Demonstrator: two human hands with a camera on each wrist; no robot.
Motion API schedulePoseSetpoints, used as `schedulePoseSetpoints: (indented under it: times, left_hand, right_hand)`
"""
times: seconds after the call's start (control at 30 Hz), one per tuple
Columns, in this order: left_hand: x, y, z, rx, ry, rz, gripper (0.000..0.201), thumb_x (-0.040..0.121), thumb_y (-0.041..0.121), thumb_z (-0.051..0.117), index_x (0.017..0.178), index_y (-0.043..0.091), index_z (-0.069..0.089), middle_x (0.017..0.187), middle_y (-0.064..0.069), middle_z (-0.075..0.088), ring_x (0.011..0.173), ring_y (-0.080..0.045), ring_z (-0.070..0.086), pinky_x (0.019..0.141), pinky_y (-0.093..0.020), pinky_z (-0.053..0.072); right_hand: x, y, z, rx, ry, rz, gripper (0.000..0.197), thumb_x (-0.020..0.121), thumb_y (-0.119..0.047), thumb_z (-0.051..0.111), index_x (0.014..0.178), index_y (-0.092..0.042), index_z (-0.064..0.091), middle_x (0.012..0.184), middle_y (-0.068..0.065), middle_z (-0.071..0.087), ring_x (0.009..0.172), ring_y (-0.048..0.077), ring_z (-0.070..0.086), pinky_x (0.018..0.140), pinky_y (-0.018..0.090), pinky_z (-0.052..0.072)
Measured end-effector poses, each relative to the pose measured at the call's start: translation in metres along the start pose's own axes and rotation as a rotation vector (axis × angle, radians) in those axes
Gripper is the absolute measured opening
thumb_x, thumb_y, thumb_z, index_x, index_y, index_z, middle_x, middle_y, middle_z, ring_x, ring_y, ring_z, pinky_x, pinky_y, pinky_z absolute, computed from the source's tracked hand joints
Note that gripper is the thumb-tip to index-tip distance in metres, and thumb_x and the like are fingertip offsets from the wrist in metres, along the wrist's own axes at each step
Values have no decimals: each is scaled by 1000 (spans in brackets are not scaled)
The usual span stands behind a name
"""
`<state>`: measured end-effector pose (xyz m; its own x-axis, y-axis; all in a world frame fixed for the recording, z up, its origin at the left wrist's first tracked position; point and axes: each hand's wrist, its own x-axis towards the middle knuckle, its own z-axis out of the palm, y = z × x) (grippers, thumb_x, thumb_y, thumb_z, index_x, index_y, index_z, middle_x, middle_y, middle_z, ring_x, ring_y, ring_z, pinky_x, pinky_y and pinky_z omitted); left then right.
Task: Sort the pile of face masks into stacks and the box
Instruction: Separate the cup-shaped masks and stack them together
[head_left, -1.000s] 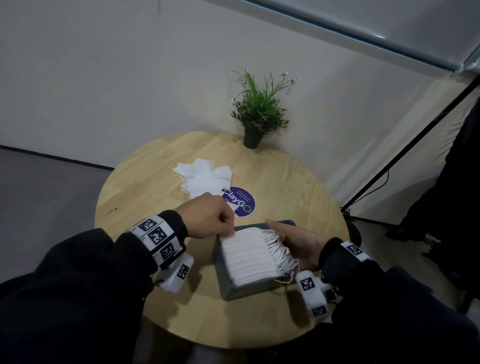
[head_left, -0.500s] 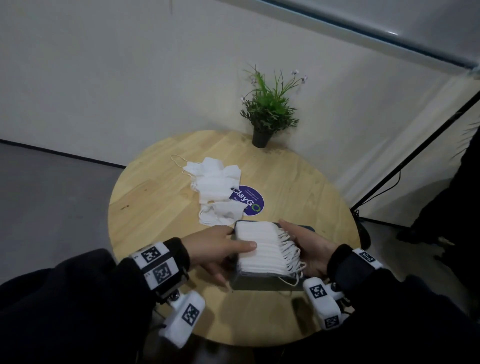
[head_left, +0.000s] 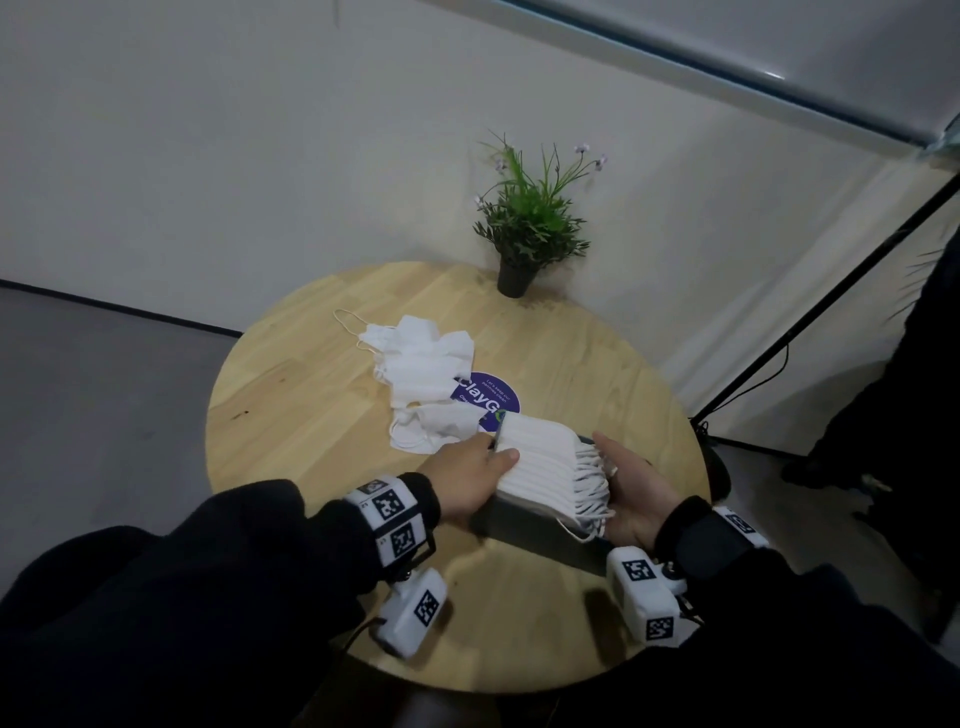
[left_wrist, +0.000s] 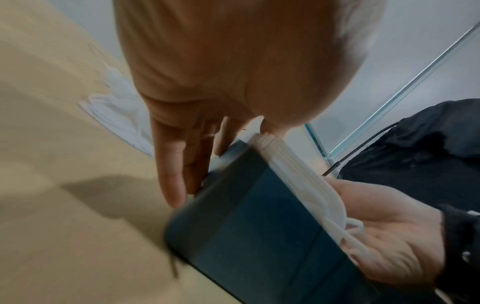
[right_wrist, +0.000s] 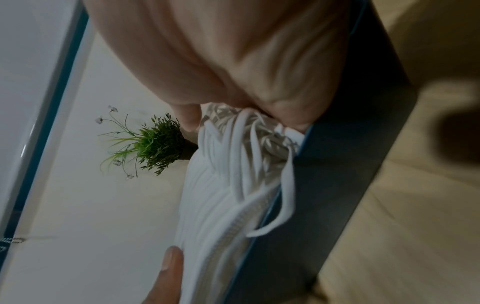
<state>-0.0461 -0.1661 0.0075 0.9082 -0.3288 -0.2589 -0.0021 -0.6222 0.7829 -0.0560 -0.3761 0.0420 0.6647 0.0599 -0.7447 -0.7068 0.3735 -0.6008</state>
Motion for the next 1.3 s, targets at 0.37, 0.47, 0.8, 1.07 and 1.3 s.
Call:
schedulePoseSetpoints:
  times: [0.37, 0.47, 0.8, 1.07, 1.3]
  left_hand:
    - [31, 33, 10, 438, 159, 406, 106, 87, 86, 34, 165, 16, 12, 173, -5, 10, 159, -22, 9, 128, -45, 13]
    - [37, 38, 31, 640, 43, 567, 126, 74, 98, 33, 165, 19, -4, 173, 0, -12, 159, -19, -15, 129, -48, -6]
    - [36, 38, 0, 39, 48, 130, 101, 86, 86, 40, 158, 16, 32, 163, -4, 38, 147, -24, 38, 120, -43, 32]
    - [46, 30, 32, -891, -87, -87, 73, 88, 71, 56, 139, 19, 62, 132, 5, 71, 126, -15, 64, 110, -42, 48]
    - [66, 17, 19, -312, 182, 0, 39, 99, 48, 60, 123, 21, 73, 123, 7, 72, 115, -10, 64, 101, -27, 46]
  right_hand:
    - [-20, -23, -43, -217, 381, -344, 38, 101, -45, 59, 104, -7, 62, 79, 8, 55, 67, 21, 53, 64, 34, 48]
    - [-17, -19, -59, -161, 567, -631, 16, 101, -25, 61, 108, -12, 66, 107, 9, 64, 86, 17, 60, 77, 36, 50]
    - [19, 29, -71, 158, 600, -442, 36, 104, -44, 55, 102, -12, 70, 98, 9, 72, 81, 28, 68, 66, 33, 52]
    - [29, 7, -72, 332, 567, -546, 53, 98, -61, 54, 118, -15, 71, 109, 9, 75, 87, 26, 70, 70, 33, 53]
    - [30, 8, -71, 108, 914, -760, 45, 99, -40, 57, 137, -17, 56, 140, 10, 54, 117, 25, 57, 103, 41, 46]
